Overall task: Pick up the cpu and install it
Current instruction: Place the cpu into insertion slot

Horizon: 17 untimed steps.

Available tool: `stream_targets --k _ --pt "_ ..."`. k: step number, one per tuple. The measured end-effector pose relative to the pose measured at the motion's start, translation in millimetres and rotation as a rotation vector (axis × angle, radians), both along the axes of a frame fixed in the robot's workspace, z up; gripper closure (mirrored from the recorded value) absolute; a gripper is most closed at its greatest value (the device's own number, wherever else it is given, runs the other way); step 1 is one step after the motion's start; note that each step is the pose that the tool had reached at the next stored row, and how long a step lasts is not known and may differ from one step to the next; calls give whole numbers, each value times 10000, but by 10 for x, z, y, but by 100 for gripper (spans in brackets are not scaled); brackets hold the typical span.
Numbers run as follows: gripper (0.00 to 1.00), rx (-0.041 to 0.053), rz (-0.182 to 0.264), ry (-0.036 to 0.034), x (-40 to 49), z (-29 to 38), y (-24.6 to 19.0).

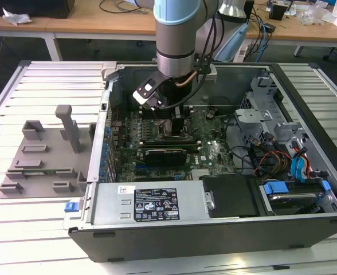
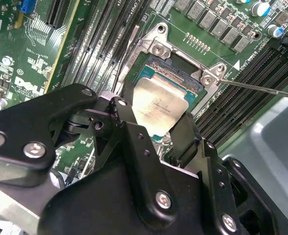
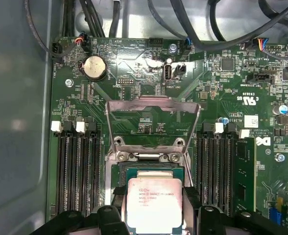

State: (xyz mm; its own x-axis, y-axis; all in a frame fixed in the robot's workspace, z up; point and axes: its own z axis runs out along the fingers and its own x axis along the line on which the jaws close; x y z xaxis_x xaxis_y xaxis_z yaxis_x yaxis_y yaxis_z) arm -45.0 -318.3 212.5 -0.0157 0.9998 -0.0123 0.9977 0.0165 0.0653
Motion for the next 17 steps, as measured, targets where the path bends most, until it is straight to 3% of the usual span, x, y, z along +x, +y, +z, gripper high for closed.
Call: stream_targets --k 15,17 --pt "45 -1 3 31 1 -86 4" --pt "45 -20 1 30 0 -86 29"
